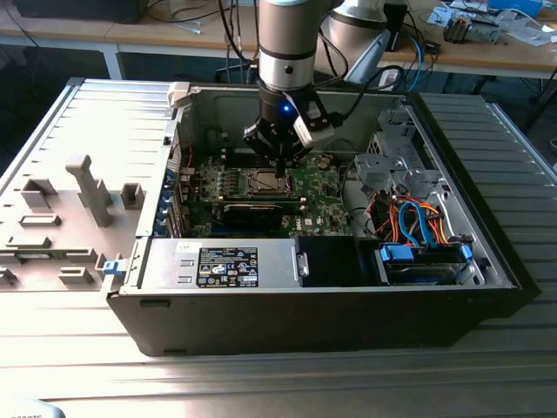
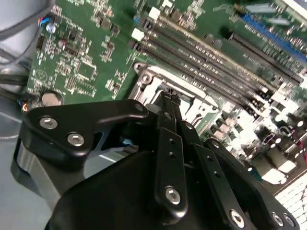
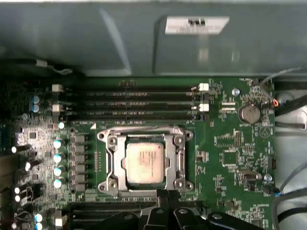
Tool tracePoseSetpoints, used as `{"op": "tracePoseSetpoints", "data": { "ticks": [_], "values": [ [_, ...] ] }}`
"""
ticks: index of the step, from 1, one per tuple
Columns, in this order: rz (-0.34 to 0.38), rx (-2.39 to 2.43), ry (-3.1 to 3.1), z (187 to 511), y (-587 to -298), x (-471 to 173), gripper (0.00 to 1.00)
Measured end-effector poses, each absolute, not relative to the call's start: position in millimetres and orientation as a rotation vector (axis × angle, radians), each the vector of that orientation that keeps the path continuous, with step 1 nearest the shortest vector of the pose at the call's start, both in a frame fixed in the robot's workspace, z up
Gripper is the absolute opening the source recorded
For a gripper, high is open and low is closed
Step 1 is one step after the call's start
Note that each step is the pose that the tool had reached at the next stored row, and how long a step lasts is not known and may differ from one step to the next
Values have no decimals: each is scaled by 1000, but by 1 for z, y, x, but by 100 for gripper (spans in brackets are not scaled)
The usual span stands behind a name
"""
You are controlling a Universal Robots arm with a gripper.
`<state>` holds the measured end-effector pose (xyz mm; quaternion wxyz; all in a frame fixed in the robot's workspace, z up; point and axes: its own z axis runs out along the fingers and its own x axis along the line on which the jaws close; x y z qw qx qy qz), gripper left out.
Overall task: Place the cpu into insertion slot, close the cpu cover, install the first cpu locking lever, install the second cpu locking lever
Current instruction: 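Install the second cpu locking lever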
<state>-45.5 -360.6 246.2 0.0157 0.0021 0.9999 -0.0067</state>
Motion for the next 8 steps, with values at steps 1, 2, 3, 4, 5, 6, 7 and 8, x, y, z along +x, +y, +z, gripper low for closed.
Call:
{"op": "tracePoseSetpoints", "data": {
  "ticks": [1, 2, 3, 4, 5, 6, 7, 8],
  "values": [
    [10, 7, 3110, 246, -366, -46, 11],
    [53, 8, 3110, 246, -370, -46, 11],
    [77, 8, 3109, 246, -373, -46, 11],
    [102, 8, 3109, 246, -375, -46, 11],
    [128, 9, 3108, 246, -379, -46, 11],
    [141, 9, 3107, 245, -381, -46, 11],
    [157, 9, 3106, 245, -385, -46, 11],
    [165, 10, 3106, 245, -388, -46, 11]
  ]
}}
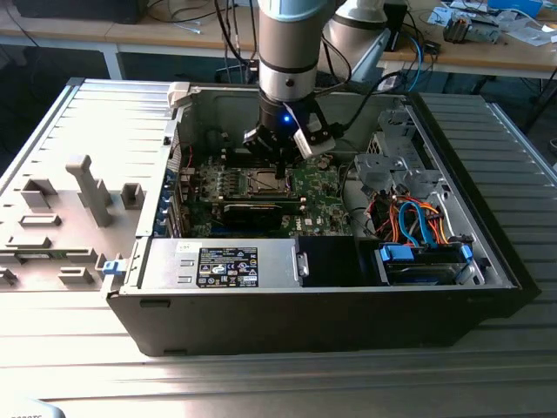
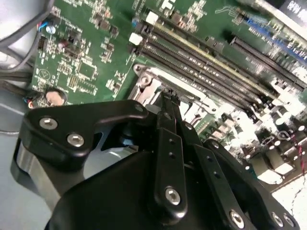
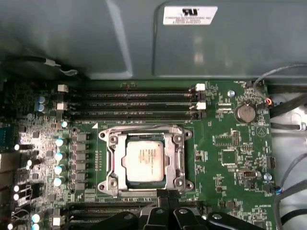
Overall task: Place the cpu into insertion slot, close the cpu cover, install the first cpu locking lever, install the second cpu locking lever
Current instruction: 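Install the second cpu locking lever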
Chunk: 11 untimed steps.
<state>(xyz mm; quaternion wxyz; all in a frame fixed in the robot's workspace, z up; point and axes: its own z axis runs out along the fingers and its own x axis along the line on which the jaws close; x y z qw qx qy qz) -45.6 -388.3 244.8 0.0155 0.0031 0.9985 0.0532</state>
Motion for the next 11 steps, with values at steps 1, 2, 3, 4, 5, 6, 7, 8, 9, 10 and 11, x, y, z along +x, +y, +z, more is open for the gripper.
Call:
{"op": "tracePoseSetpoints", "data": {
  "ticks": [1, 2, 3, 4, 5, 6, 7, 8, 9, 10, 11],
  "values": [
    [179, 10, 3105, 242, -396, -46, 11],
    [190, 10, 3105, 241, -399, -47, 11],
    [198, 10, 3104, 239, -402, -50, 11],
    [203, 10, 3104, 237, -404, -53, 11],
    [211, 10, 3103, 236, -405, -56, 11],
    [218, 10, 3103, 235, -406, -59, 11],
    [224, 10, 3102, 234, -406, -61, 11],
    [230, 11, 3102, 234, -407, -64, 11],
    [235, 11, 3102, 233, -407, -67, 11],
    [239, 11, 3102, 233, -407, -72, 11],
    [245, 11, 3101, 231, -407, -79, 11]
  ]
}}
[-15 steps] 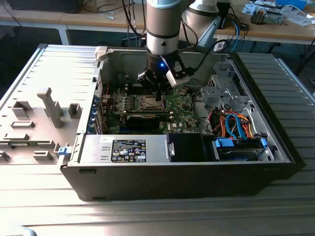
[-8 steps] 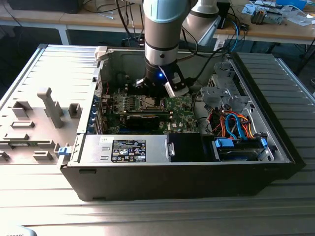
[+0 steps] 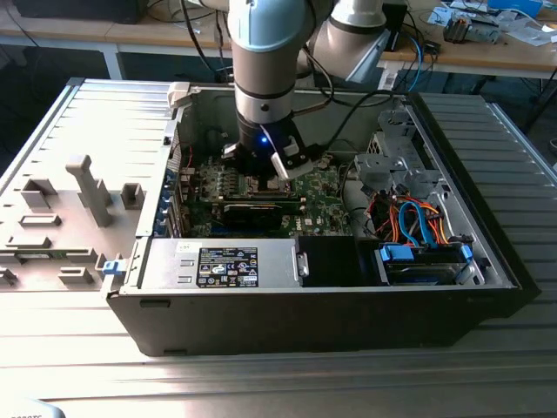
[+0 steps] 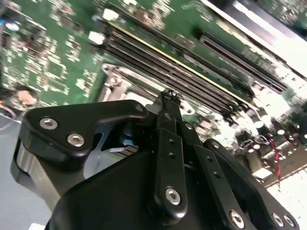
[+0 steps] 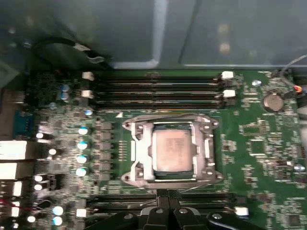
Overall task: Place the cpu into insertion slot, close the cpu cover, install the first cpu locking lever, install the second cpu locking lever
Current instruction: 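Install the second cpu locking lever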
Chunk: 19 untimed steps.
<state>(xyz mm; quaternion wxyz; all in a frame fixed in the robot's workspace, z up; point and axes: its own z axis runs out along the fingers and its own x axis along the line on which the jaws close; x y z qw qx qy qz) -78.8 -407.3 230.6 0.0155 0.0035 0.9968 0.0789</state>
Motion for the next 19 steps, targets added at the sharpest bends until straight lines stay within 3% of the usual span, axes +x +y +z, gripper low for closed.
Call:
{"op": "tracePoseSetpoints", "data": {
  "ticks": [19],
  "values": [
    [277, -21, 3100, 206, -408, -104, 11]
  ]
}}
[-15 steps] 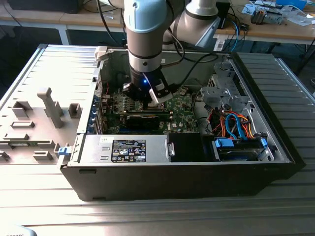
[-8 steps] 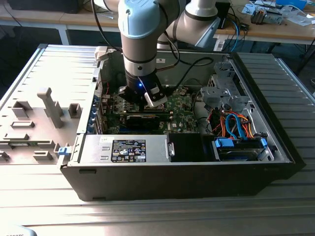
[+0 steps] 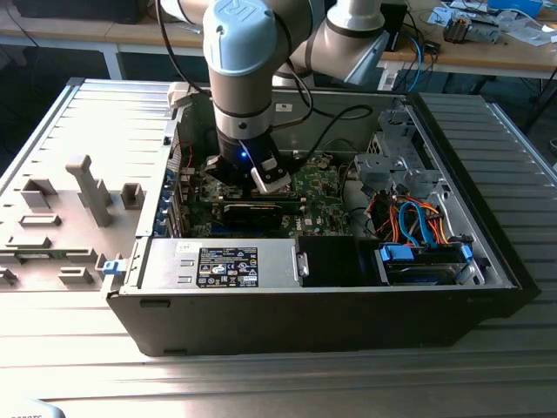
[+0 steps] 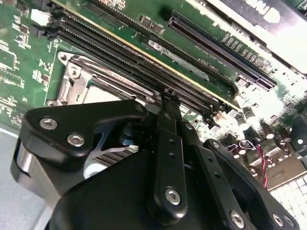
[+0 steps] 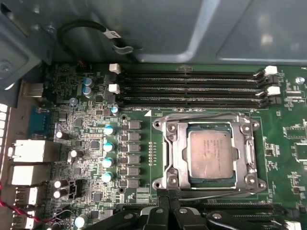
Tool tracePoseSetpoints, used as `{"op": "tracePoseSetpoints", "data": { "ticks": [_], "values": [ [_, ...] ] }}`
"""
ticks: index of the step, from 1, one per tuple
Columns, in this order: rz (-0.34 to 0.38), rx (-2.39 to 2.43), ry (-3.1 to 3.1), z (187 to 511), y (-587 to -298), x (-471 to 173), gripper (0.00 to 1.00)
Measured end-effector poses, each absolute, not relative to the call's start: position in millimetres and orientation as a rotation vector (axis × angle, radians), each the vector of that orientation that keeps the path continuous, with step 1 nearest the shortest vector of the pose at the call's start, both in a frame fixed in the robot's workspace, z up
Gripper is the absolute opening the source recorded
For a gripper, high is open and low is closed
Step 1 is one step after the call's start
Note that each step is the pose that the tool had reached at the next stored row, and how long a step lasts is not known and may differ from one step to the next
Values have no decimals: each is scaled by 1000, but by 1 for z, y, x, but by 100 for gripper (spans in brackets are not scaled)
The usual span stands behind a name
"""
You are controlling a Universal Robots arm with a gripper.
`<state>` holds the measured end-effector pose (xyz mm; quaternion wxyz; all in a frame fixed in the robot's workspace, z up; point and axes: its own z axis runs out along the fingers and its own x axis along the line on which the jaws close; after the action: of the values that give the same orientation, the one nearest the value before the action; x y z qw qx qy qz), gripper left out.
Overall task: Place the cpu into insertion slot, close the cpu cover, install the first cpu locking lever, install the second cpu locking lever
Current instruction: 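Install the second cpu locking lever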
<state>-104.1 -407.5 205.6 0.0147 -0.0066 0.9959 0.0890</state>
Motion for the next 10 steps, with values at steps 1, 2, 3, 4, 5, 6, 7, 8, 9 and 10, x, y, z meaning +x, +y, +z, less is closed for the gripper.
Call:
{"op": "tracePoseSetpoints", "data": {
  "ticks": [1, 2, 3, 4, 5, 6, 7, 8, 9, 10],
  "values": [
    [285, -31, 3100, 205, -408, -105, 11],
    [292, -46, 3100, 205, -408, -106, 11],
    [292, -59, 3100, 205, -407, -106, 11],
    [293, -76, 3101, 205, -408, -106, 11],
    [293, -93, 3101, 205, -408, -106, 11],
    [294, -105, 3102, 205, -408, -106, 11],
    [295, -119, 3102, 204, -408, -106, 11],
    [296, -136, 3102, 204, -408, -106, 11],
    [297, -153, 3102, 204, -408, -106, 11],
    [298, -171, 3102, 204, -408, -106, 11]
  ]
}}
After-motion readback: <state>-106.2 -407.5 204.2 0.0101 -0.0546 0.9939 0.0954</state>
